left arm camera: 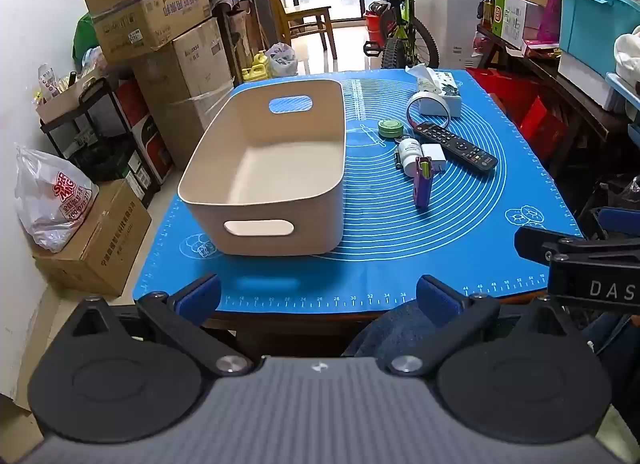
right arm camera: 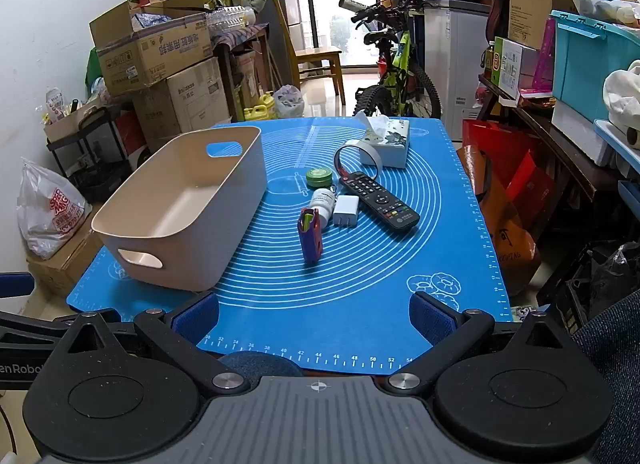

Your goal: Organize rigid objects

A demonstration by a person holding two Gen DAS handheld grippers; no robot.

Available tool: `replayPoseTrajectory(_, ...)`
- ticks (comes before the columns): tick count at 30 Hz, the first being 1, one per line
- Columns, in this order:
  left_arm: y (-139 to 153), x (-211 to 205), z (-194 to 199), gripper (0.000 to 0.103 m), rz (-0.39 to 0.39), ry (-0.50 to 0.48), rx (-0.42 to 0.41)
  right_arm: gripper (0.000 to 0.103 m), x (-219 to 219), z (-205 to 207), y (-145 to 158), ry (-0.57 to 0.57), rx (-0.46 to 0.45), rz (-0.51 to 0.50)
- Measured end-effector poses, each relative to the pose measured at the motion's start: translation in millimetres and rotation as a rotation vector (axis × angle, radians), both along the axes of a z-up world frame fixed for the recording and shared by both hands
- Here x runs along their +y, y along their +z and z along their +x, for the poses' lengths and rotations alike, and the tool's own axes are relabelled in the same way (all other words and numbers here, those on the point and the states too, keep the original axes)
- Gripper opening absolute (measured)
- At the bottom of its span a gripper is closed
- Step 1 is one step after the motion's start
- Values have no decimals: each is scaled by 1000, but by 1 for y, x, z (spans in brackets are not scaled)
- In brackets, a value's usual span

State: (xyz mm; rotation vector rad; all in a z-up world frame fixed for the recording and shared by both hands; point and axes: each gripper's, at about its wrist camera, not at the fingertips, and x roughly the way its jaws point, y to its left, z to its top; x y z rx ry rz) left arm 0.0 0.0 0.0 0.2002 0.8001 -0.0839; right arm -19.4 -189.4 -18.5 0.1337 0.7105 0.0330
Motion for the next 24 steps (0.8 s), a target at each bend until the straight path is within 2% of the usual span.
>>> replayPoseTrajectory(24, 0, 0, 0, 102, 2, 0, 2, 101, 0, 0, -1, 0, 0, -1)
